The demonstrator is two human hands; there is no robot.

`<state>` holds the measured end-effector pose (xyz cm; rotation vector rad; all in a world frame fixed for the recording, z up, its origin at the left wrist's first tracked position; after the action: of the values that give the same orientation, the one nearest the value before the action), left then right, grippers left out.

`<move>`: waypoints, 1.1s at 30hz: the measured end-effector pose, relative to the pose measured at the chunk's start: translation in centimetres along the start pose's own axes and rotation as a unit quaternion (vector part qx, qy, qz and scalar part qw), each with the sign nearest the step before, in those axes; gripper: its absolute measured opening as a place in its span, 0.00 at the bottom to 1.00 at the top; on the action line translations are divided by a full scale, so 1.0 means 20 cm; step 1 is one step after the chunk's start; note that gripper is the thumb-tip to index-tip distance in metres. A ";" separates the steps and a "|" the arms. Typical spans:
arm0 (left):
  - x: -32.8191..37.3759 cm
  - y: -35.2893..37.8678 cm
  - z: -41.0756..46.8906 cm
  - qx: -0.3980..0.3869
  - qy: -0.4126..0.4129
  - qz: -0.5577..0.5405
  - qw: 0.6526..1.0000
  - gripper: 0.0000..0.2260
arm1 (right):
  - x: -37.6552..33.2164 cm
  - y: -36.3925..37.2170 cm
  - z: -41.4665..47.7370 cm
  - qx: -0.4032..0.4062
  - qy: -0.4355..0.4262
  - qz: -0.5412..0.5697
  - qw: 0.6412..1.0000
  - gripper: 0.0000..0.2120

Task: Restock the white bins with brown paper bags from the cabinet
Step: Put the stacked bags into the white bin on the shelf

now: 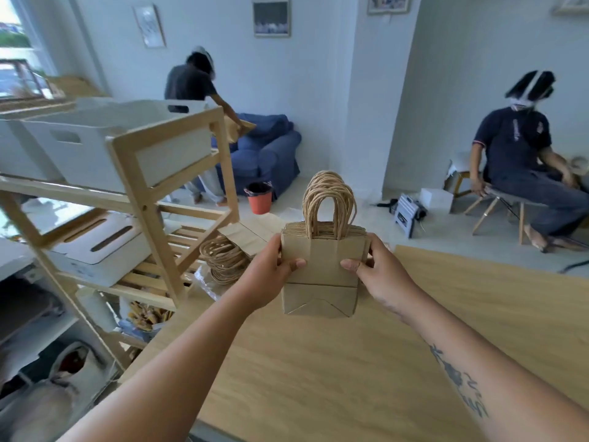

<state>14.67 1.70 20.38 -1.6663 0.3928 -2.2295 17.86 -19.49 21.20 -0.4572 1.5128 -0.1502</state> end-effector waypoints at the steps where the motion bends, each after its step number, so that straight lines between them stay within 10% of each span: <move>1: 0.04 -0.04 0.01 0.012 0.001 0.005 1.000 0.19 | -0.06 0.00 0.01 -0.007 -0.016 -0.002 1.000 0.16; 21: 0.77 -1.56 0.39 0.202 0.135 0.199 0.949 0.16 | -1.54 0.51 0.45 0.002 -0.359 0.059 0.931 0.16; 33: 0.27 -2.39 0.84 0.209 0.075 0.253 0.942 0.22 | -1.91 1.34 1.23 0.053 -0.468 -0.114 0.875 0.18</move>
<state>24.82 42.34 49.28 -1.0379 0.3102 -1.8856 34.49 23.94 46.25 -0.5136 0.4887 -0.1612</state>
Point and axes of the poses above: each hand's wrist, its own z-axis towards the middle knuckle, its own y-axis out of the palm, x = y × z, the point moved 4 cm from there along z, towards the middle knuckle, and after that the axes turned 7 degrees about y, right-handed, at the moved point
